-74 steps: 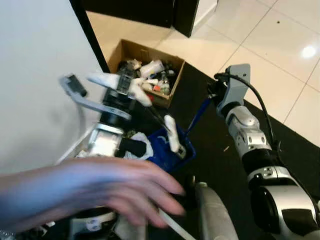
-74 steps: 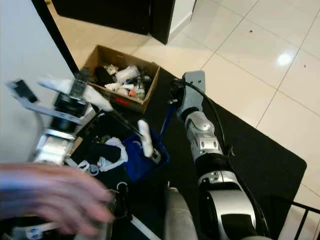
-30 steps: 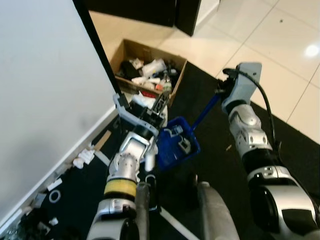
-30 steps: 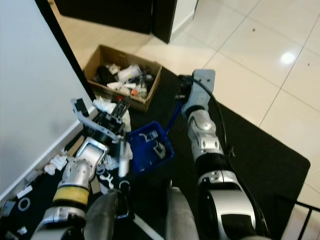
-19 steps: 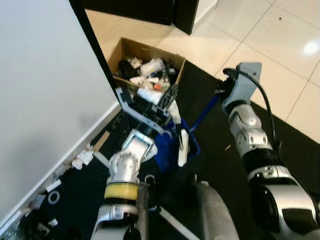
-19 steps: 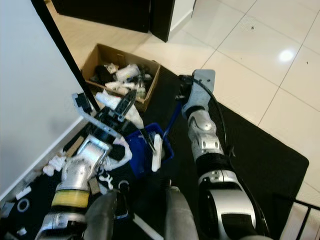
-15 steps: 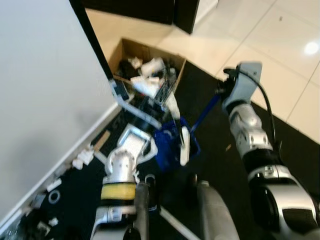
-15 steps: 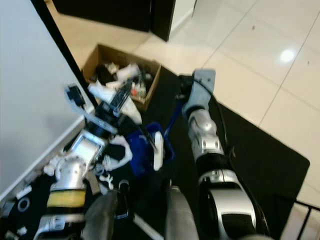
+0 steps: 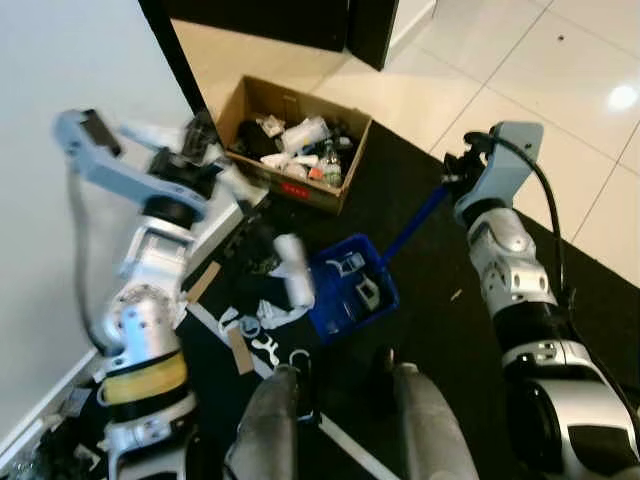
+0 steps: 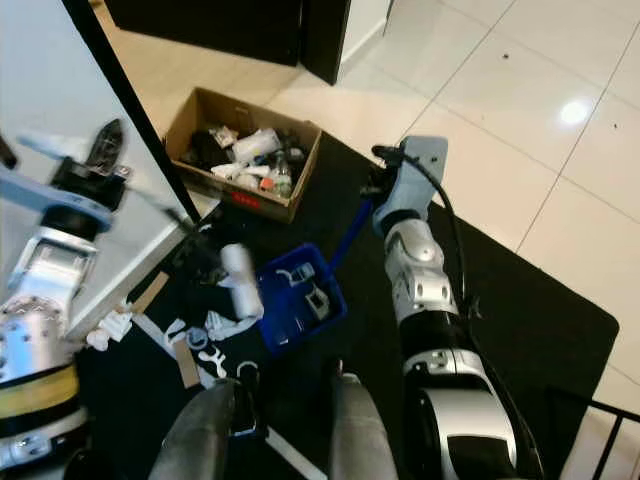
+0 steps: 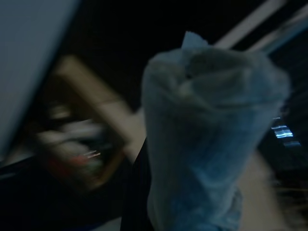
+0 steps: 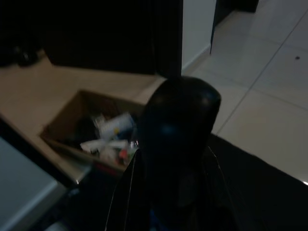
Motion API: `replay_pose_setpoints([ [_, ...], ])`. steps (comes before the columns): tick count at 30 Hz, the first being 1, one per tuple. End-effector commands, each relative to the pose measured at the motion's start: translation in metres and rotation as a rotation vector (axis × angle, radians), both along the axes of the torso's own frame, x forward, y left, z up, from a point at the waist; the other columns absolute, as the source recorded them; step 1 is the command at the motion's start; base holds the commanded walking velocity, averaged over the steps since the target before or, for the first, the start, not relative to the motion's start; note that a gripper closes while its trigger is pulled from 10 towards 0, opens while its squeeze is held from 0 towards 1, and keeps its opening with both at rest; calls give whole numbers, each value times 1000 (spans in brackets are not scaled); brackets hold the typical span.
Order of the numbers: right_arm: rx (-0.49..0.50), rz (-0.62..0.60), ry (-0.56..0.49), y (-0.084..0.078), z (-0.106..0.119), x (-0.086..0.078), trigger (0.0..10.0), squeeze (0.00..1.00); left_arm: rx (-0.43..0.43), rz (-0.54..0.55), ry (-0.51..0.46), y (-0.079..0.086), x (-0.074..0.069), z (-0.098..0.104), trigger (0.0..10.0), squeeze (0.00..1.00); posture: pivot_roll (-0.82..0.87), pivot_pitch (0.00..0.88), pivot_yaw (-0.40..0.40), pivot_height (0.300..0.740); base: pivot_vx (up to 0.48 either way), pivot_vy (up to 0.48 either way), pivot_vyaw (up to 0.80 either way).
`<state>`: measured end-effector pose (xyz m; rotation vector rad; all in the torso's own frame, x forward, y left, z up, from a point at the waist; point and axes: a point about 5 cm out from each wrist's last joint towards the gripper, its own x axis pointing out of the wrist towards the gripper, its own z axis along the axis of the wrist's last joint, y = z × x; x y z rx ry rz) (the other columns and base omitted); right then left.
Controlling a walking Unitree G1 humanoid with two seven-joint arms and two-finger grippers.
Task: Sweep floor
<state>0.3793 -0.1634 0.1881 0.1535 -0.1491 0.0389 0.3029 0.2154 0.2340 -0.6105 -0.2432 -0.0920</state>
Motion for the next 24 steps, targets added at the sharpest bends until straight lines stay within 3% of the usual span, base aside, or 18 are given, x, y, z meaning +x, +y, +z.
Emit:
replay_pose_setpoints([
  [1,69,2,-59,-2,14,-3,10000,0,135,130,68,11,-5,1,10000,0,43,284,15,740,0,0,0],
  [3,78,-7,-74,-5,19,-4,10000,0,215,255,186,20,-1,-4,10000,0,47,261,17,740,0,0,0],
  [4,78,-7,-74,-5,19,-4,10000,0,215,255,186,20,-1,-4,10000,0,47,261,17,740,0,0,0],
  [5,86,-14,-85,-7,24,-5,10000,0,211,305,318,25,3,-12,10000,0,50,248,21,740,0,0,0],
  [6,90,-17,-89,-8,26,-6,10000,0,209,319,373,27,4,-16,10000,0,50,248,21,740,0,0,0],
  [8,91,-18,-90,-8,27,-6,10000,0,211,329,404,27,4,-18,10000,0,49,244,21,740,0,0,0],
  [10,100,-24,-95,-9,30,-7,10000,0,144,342,458,30,7,-26,10000,0,49,227,26,740,0,0,0],
  [12,113,-30,-105,-11,35,-10,10000,0,-29,390,456,37,7,-35,10000,0,46,210,31,740,0,0,0],
  [13,126,-34,-113,-11,38,-11,10000,0,-54,389,489,37,5,-43,10000,0,44,199,33,740,0,0,0],
  [16,139,-37,-119,-12,40,-12,10000,0,-3,411,536,36,3,-50,10000,0,45,188,36,740,0,0,0],
  [17,152,-39,-122,-13,41,-13,10000,0,74,432,561,33,2,-53,10000,0,46,182,35,740,0,0,0],
  [19,181,-47,-134,-14,46,-14,10000,0,68,373,568,22,1,-55,10000,0,51,162,38,740,0,0,0],
  [21,204,-52,-147,-16,50,-13,10000,0,-54,322,575,17,2,-56,10000,0,54,148,40,740,0,0,0],
  [24,224,-53,-173,-16,59,-12,10000,0,-126,196,494,9,5,-52,10000,0,53,126,43,740,0,0,0],
])
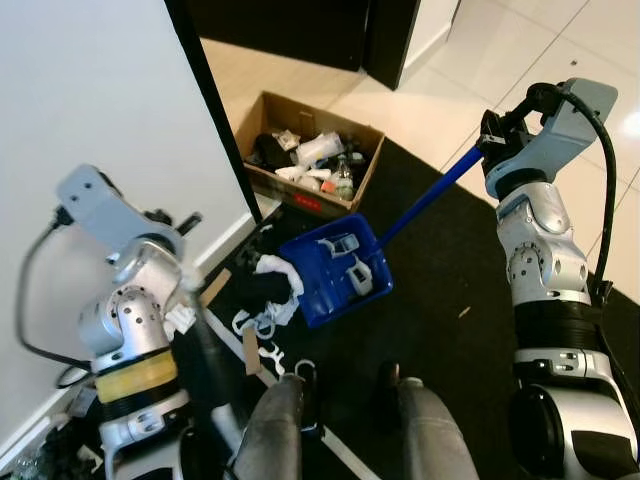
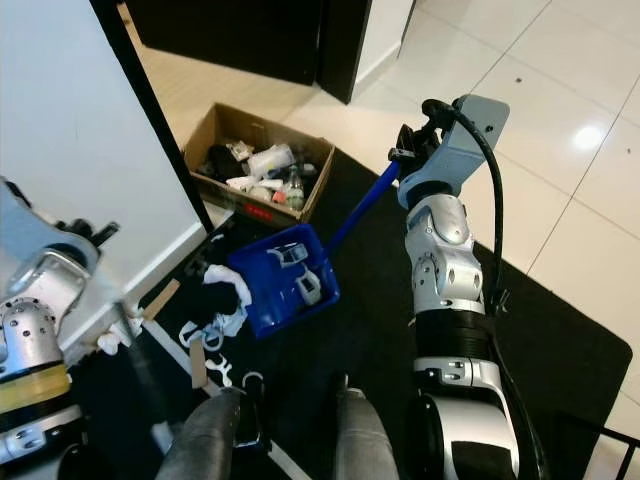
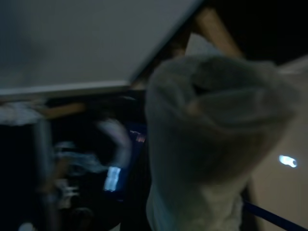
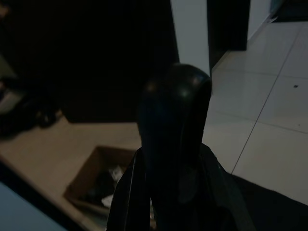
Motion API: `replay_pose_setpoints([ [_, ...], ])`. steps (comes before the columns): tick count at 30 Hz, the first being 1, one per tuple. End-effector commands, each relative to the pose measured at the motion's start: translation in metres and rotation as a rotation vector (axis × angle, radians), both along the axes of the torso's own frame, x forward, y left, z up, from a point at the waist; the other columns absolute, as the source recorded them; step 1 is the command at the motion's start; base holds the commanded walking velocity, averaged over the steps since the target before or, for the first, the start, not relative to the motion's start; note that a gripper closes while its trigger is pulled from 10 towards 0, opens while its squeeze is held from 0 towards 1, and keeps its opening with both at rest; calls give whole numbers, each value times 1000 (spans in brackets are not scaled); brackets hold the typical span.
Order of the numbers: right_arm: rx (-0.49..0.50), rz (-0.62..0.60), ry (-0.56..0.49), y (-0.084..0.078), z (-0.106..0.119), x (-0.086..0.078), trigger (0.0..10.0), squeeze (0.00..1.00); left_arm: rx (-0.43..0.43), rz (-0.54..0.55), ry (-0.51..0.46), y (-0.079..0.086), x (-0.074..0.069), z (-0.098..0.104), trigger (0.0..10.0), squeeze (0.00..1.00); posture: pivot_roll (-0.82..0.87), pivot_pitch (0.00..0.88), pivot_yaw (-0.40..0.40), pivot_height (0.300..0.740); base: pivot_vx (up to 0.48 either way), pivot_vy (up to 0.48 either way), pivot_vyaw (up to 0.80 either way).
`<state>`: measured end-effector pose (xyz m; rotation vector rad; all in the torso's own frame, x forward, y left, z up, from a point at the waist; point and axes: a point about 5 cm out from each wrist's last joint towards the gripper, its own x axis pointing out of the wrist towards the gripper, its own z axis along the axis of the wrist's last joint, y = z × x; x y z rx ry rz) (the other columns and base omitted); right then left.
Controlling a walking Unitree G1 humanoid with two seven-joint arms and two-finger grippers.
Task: Sweep floor
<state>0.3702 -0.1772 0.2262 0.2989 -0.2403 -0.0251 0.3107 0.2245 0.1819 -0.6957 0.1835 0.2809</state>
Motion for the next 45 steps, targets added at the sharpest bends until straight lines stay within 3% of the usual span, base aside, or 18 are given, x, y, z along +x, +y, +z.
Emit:
replay_pose_setpoints([
  [1,71,2,-101,-2,24,-3,10000,0,-11,-23,-24,-1,-2,0,10000,0,52,124,42,740,0,0,0],
  [8,92,-1,-153,-5,43,-4,10000,0,-44,-63,-76,-11,0,5,10000,0,50,104,37,740,0,0,0],
  [15,113,-4,-173,-9,51,-4,10000,0,86,-58,-77,-12,-1,10,10000,0,49,94,25,740,0,0,0],
  [24,139,4,-209,-9,63,-5,10000,0,101,-71,-96,-14,-1,11,10000,0,53,89,24,740,0,0,0],
  [33,155,-1,-166,-11,49,-2,10000,0,185,-92,-136,-18,2,18,10000,0,48,87,22,740,0,0,0],
  [36,161,-5,-164,-12,48,-1,10000,0,247,-120,-183,-22,1,24,10000,0,46,86,21,740,0,0,0],
  [45,162,-6,-148,-8,41,-1,10000,0,390,-133,-192,-23,1,23,10000,0,45,86,17,740,0,0,0],
])
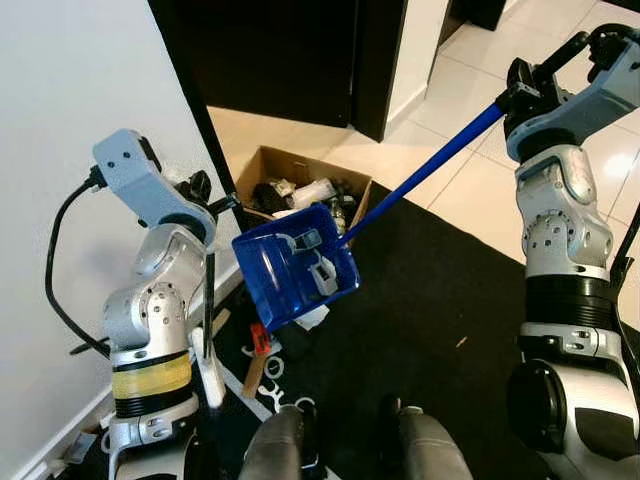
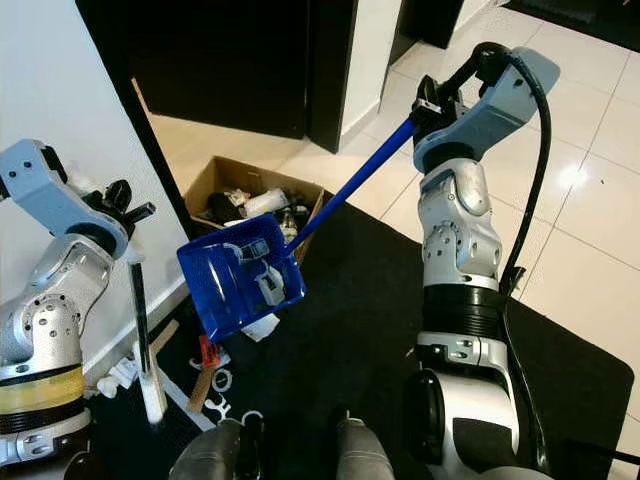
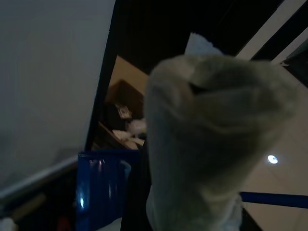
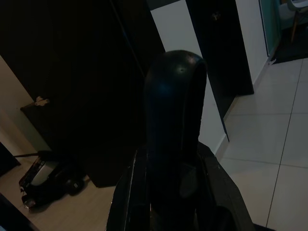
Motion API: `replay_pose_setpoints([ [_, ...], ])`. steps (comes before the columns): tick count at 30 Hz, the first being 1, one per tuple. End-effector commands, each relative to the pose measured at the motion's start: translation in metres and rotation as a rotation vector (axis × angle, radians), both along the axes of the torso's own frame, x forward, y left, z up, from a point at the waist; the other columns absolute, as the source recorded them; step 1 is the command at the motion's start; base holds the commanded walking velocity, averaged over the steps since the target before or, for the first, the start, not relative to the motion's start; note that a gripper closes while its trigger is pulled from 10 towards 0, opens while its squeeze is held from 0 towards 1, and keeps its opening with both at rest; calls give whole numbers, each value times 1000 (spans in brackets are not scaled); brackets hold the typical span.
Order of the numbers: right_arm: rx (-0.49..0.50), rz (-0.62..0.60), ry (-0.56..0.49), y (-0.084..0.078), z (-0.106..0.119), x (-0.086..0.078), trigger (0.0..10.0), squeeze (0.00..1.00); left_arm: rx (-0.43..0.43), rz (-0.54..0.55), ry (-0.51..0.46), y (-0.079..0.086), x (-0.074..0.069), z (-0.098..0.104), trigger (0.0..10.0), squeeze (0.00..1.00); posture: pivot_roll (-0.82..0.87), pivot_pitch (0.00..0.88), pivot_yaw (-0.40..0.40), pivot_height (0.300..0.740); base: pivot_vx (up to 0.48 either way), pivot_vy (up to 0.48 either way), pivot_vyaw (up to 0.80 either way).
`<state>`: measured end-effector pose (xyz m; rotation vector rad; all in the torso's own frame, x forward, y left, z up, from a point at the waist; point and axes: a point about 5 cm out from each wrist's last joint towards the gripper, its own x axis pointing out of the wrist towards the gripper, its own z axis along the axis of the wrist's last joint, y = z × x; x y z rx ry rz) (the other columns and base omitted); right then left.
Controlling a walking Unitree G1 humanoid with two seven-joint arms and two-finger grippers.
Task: Sweep floor
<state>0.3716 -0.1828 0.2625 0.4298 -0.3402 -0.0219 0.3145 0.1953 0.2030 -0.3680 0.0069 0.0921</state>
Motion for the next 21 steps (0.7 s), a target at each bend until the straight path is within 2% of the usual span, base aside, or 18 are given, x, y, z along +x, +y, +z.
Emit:
replay_pose_setpoints([
  [1,32,-8,-47,-2,5,-2,10000,0,87,25,-20,5,-3,2,10000,0,46,86,17,740,0,0,0],
  [7,-12,-17,-88,-1,6,-6,10000,0,161,-15,-35,-2,-3,2,10000,0,46,84,14,740,0,0,0],
  [8,-18,-20,-74,-2,3,-8,10000,0,193,-21,-29,-3,-5,-1,10000,0,45,83,14,740,0,0,0],
  [14,-16,-74,-12,-13,-16,-11,10000,0,235,-30,1,-4,-6,-10,10000,0,37,86,19,740,0,0,0],
  [19,-17,-120,19,-23,-28,-13,10000,0,249,-62,-17,-10,-6,-10,10000,0,38,89,26,740,0,0,0],
  [20,-18,-128,16,-25,-27,-14,10000,0,285,-86,-33,-14,-7,-8,10000,0,36,89,30,740,0,0,0],
  [21,-18,-128,16,-25,-27,-14,10000,0,285,-86,-33,-14,-7,-8,10000,0,36,89,30,740,0,0,0],
])
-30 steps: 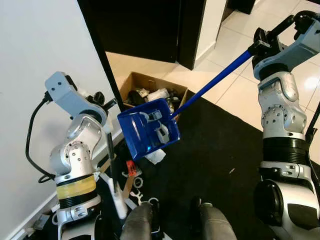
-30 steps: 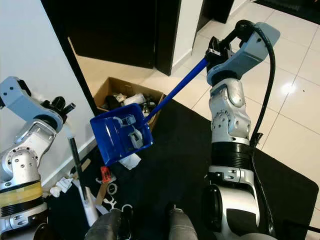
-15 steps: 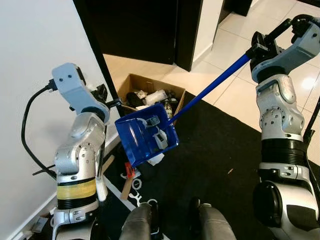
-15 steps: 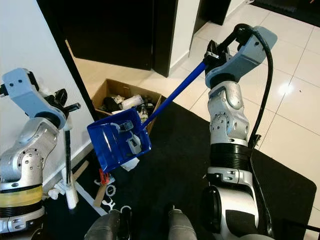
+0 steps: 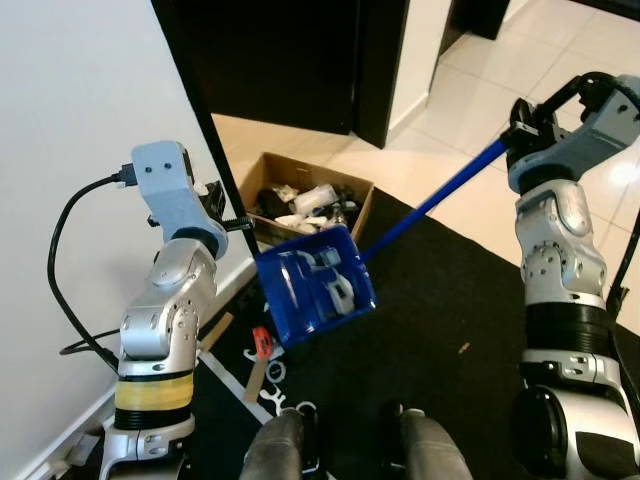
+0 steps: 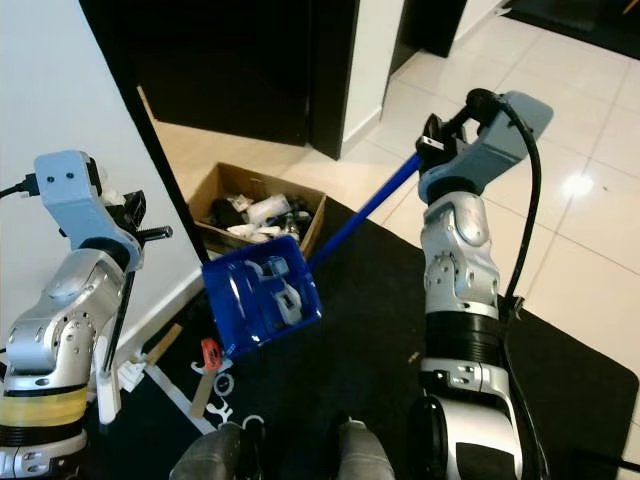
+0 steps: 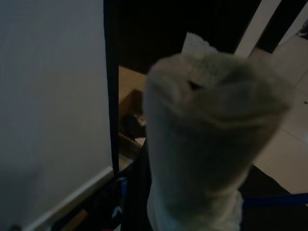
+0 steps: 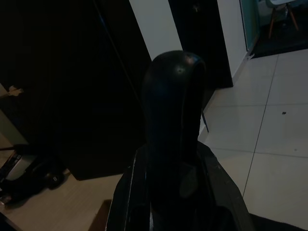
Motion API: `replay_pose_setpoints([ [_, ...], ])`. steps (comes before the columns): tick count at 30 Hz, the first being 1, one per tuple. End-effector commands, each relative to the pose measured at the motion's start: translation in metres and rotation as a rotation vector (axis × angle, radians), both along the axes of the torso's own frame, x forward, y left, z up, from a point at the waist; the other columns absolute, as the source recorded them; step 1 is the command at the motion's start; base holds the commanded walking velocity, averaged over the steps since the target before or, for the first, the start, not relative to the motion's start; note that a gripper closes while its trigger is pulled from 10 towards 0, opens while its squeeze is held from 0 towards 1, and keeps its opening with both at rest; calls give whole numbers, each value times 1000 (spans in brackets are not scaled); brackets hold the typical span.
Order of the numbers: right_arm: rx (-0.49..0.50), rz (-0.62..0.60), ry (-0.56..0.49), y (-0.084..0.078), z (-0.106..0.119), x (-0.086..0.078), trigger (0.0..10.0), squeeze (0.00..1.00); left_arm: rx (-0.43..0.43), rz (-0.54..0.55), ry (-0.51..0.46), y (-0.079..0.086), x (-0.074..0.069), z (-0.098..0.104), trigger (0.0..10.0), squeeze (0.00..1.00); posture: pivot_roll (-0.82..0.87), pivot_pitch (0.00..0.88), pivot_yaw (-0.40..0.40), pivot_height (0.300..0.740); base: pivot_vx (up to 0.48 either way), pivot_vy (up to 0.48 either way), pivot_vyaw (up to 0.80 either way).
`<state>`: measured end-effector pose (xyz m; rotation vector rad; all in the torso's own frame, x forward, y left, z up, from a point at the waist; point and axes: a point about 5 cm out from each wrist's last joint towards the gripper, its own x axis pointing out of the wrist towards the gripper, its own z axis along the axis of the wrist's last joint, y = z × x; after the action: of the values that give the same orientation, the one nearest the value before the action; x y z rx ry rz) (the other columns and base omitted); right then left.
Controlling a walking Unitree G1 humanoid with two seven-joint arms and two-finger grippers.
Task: Sweep floor
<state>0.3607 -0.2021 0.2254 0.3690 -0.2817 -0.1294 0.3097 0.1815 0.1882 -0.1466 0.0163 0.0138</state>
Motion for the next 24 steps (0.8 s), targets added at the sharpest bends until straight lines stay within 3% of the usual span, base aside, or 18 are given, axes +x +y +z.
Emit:
replay_pose_setpoints([
  [1,19,-29,-70,-6,11,-3,10000,0,78,-12,-39,0,-2,7,10000,0,34,88,32,740,0,0,0],
  [24,10,-15,-96,-4,21,0,10000,0,88,-51,-62,-7,-2,3,10000,0,34,89,22,740,31,0,0],
])
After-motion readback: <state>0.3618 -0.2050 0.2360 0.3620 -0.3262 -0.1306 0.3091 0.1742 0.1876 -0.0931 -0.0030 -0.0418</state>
